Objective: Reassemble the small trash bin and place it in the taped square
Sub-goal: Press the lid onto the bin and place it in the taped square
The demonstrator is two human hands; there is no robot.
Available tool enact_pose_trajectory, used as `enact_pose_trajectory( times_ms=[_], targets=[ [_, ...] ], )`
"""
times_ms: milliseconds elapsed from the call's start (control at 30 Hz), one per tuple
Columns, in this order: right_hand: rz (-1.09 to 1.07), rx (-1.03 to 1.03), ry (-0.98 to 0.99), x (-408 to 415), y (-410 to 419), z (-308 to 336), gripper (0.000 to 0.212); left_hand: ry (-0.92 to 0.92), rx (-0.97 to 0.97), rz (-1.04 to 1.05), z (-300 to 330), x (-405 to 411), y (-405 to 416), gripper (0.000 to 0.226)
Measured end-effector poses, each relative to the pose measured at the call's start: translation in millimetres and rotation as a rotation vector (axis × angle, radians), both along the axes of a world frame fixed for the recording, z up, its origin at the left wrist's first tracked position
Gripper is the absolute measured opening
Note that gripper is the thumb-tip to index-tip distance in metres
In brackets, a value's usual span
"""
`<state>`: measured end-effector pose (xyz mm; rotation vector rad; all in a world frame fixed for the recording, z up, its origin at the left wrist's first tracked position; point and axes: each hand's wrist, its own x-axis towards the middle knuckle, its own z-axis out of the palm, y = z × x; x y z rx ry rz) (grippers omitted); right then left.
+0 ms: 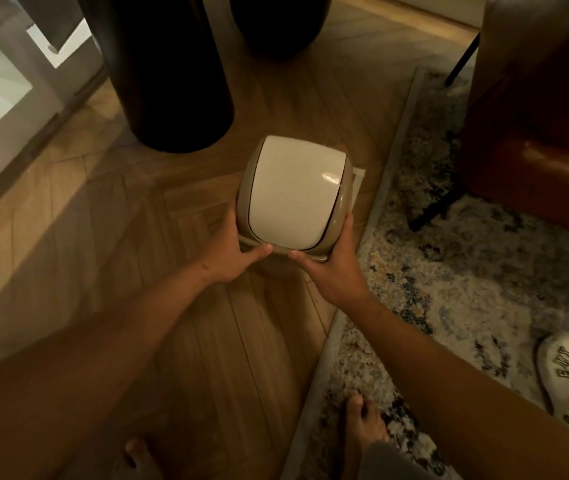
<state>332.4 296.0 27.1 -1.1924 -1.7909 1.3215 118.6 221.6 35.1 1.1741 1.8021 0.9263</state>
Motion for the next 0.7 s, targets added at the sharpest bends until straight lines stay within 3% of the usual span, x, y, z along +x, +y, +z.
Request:
enact_pose_trajectory(
  times_ms=[700],
  targets=[
    [-0.032,0.073,0.067,-16.6,102.1,-13.7,0.12,-0.059,0.007,-0.037,0.2,-16.9,115.2,0.106]
  ],
)
